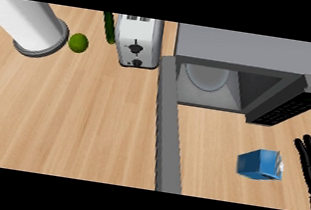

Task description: Pick up the milk, place it into the microwave and close the microwave

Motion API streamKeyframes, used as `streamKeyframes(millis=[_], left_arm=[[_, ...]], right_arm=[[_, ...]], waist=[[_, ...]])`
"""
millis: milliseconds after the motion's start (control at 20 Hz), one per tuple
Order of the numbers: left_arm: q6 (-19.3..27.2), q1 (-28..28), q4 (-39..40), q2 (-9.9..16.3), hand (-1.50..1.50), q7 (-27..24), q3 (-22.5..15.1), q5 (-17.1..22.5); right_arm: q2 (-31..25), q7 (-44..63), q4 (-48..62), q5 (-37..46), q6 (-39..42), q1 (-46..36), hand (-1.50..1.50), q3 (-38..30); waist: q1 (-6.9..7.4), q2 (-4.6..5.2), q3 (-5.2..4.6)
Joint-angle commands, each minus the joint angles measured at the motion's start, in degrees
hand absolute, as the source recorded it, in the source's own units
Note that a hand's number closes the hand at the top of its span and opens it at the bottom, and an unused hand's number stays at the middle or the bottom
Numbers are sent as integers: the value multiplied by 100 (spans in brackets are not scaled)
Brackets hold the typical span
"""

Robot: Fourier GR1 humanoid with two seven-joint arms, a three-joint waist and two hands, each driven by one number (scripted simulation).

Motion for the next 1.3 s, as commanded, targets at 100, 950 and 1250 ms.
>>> streamKeyframes(millis=[100, 950, 1250], left_arm=[[-534, 636, -326, -199, -150, -257, 221, 382], [-1030, 608, -78, -161, -150, -270, 956, 943], [-1203, 634, 3, -287, -150, -376, 1099, 1056]], right_arm=[[-114, -719, 1084, -234, 219, -138, -150, -637], [-164, -2758, 3812, 286, 216, -321, -150, -1241], [-344, -3670, 5053, 365, 422, -606, -150, -1409]], waist=[[24, -4, 0], [17, -1, -1], [18, 1, 1]])
